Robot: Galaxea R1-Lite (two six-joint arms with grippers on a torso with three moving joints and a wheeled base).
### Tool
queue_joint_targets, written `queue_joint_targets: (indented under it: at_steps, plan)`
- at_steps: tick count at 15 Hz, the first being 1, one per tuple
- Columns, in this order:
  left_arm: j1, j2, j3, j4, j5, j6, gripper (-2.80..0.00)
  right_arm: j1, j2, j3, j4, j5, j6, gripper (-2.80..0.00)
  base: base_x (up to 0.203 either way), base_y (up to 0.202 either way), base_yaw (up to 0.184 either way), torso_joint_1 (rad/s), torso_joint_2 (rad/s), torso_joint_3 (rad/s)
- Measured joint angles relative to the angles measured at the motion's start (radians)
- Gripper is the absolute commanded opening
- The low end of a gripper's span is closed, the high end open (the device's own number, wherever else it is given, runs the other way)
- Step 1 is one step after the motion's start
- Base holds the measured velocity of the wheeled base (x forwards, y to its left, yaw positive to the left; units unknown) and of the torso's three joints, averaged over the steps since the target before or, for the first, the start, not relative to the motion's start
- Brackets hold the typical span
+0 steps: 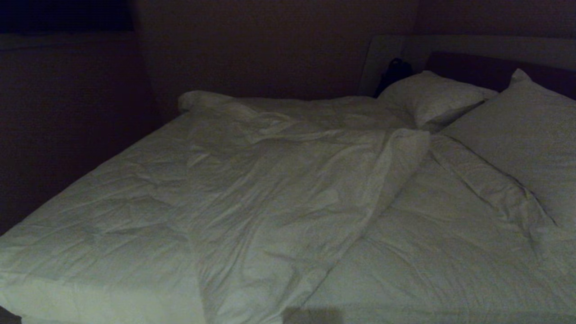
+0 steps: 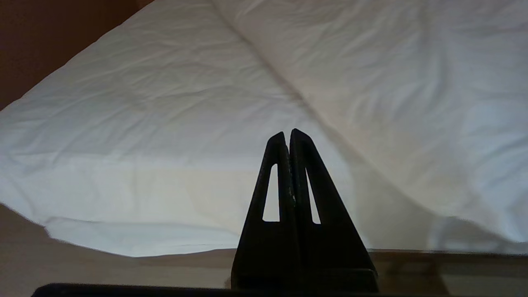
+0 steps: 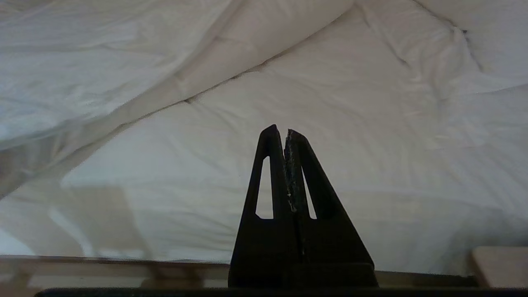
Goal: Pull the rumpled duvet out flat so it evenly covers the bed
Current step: Hold the folded corner of the quilt
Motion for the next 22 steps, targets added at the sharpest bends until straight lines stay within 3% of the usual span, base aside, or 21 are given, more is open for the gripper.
queue_joint_targets:
  at_steps: [22]
  plan:
    - [0.0,0.0,0.001,-0.002,0.004,-0.025,-2.8,0.0,0.0,0.0,0.0,0.001,-0.001,-2.8,0.0,-0.004,0.0,0.0,0.0,0.0]
